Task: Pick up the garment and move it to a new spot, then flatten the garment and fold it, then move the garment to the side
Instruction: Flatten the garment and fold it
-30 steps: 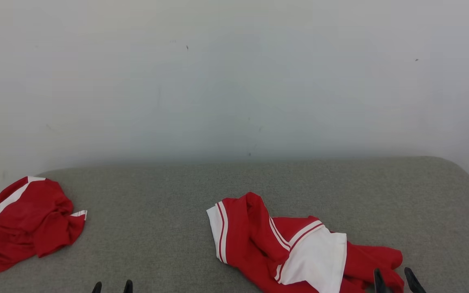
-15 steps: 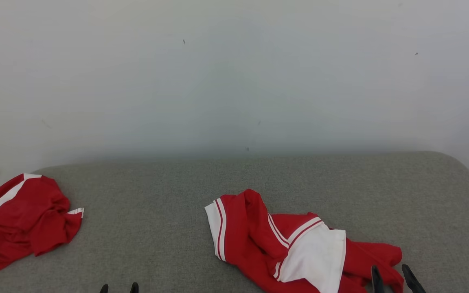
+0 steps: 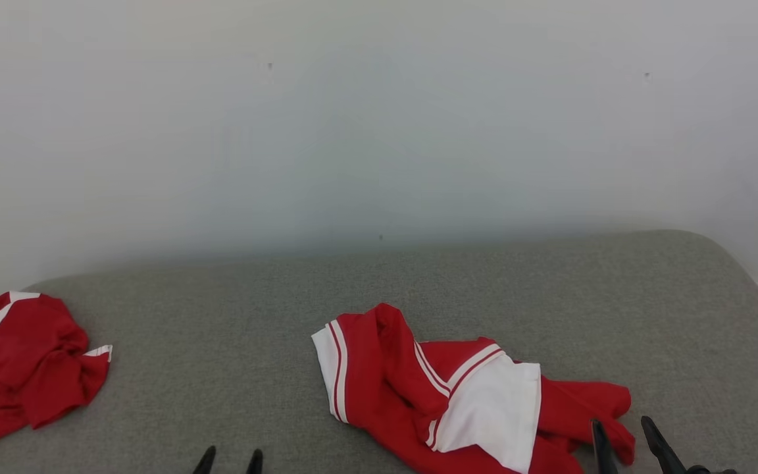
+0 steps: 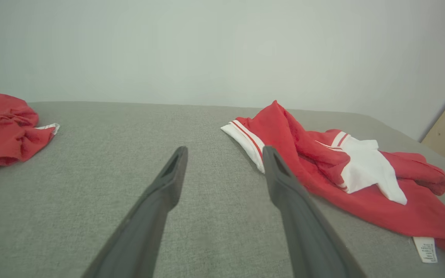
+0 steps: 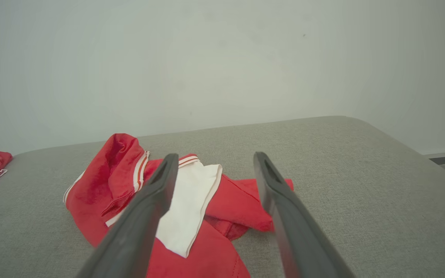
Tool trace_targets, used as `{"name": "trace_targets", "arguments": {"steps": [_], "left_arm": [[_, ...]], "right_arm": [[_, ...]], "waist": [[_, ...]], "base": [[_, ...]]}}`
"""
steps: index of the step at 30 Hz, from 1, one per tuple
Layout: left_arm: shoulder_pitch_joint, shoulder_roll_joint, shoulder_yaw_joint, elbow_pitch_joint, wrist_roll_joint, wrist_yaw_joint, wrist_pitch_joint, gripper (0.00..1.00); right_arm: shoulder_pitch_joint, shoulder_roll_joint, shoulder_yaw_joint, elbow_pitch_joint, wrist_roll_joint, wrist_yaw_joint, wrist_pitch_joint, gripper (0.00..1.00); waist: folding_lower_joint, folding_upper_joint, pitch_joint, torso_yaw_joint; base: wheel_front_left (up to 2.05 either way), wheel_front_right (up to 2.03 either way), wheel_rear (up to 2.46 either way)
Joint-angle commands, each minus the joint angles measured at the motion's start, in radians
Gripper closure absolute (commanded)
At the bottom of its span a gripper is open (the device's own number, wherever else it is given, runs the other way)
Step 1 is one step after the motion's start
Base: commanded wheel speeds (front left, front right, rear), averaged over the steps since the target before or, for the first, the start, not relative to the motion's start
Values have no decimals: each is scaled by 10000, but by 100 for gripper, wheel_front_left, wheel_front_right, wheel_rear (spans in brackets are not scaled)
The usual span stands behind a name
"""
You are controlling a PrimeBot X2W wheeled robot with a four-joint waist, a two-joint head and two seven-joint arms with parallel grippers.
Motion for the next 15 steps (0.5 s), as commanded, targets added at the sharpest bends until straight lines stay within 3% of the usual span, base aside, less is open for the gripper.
{"name": "trace_targets", "arguments": {"steps": [1,7,15], "left_arm": [[-365,-27,-490,287,-110,-14,-35,0],[-1565,-495,-2037,1344,150,-4,-34,0],[-2752,-1223,-2389,3057,276,270,10,0]], "right_arm": [[-78,-5,19,-69,-140,35,72,0],[-238,-6,195,-254,-236,35,302,0],[-303,-5,202,-485,-314,35,505,0]], "waist": [[0,-1,167,-413],[0,-1,469,-1525],[0,-1,914,-3046]], "base": [[0,0,0],[0,0,0],[0,0,0]]}}
